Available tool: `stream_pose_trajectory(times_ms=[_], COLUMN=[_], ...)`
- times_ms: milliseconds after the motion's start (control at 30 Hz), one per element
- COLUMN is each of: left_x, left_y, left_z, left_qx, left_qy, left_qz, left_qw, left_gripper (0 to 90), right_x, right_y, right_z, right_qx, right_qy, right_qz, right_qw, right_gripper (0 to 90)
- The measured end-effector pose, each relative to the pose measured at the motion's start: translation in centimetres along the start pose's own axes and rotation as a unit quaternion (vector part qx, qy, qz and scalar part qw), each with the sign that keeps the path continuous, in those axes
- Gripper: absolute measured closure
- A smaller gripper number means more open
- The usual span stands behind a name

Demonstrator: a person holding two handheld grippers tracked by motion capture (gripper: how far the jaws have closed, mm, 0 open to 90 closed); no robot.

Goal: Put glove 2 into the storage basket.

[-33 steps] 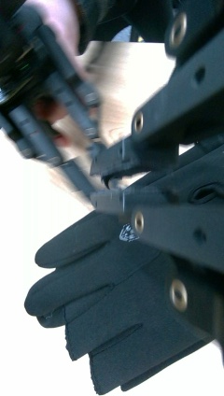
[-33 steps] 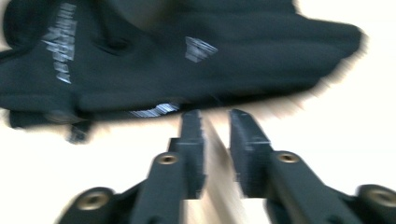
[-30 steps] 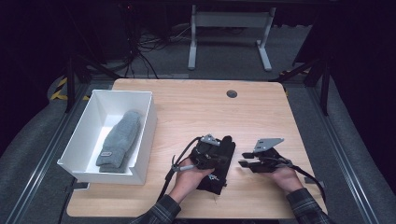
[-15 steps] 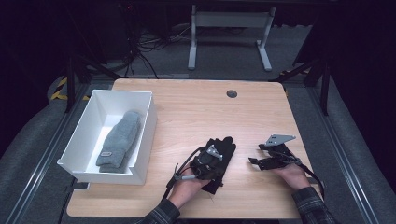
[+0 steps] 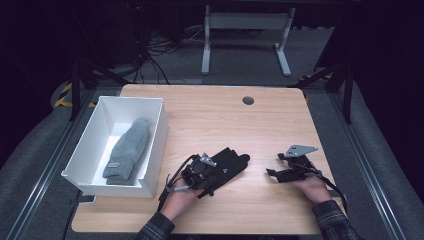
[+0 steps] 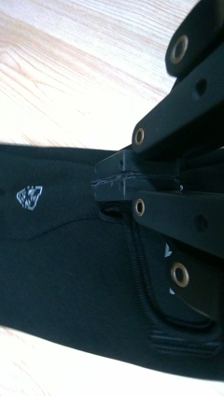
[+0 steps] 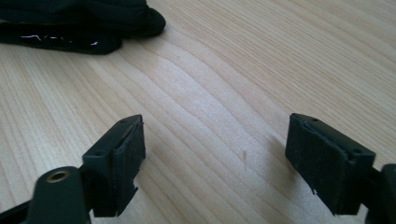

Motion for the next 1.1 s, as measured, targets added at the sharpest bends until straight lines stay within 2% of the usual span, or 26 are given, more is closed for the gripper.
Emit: stream_pose_trajectory(times_ms=[100, 200, 433, 467, 600, 700, 833, 967, 1100], left_x=[0.0, -0.1, 0.2, 0.3, 0.8, 1.1, 1.3, 1.8, 2.2], left_y=[0.0, -0.4, -2.3, -2.6, -3.5, -3.7, -3.8, -3.6, -3.3], left_z=[0.3, 0.7, 1.4, 1.4, 0.5, -0.6, -1.4, -2.3, -2.9], left_qx=[-0.005, -0.016, -0.020, -0.025, -0.011, 0.005, 0.016, 0.028, 0.038], left_qy=[0.005, 0.010, -0.010, -0.013, -0.019, -0.033, -0.039, -0.049, -0.042], left_qz=[-0.008, -0.020, -0.059, -0.066, -0.089, -0.100, -0.108, -0.103, -0.095], left_qw=[0.9999, 0.9996, 0.9980, 0.9974, 0.9958, 0.9945, 0.9933, 0.9931, 0.9939], left_gripper=[89.1, 82.1, 46.8, 43.5, 21.5, 15.1, 14.1, 13.0, 11.3], right_x=[0.0, 0.0, 0.0, 0.0, -0.1, -0.2, -0.2, -0.2, -0.2], right_y=[0.1, 0.1, 0.1, 0.1, 0.1, 0.1, 0.1, 0.1, 0.1], right_z=[-0.1, -0.1, -0.1, -0.1, -0.1, -0.1, -0.1, -0.1, -0.1], right_qx=[-0.005, -0.005, -0.004, -0.004, -0.003, -0.004, -0.004, -0.004, -0.004], right_qy=[0.000, -0.001, 0.000, 0.001, 0.009, 0.009, 0.010, 0.010, 0.010], right_qz=[0.001, 0.001, 0.001, 0.000, -0.005, -0.006, -0.007, -0.007, -0.007], right_qw=[1.0000, 1.0000, 1.0000, 1.0000, 0.9999, 0.9999, 0.9999, 0.9999, 0.9999], right_gripper=[17.7, 17.2, 16.5, 16.5, 16.5, 16.5, 16.4, 16.5, 16.5])
Point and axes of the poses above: each handheld gripper's, and its own axes: z roughly backward along the jaws, y roughly out of its underside, x roughly to its left, the point moved 2 cm from there along -z, roughly forward along the jaws, and after that the axes turned 6 degrees about -x, right-handed, at the moved point
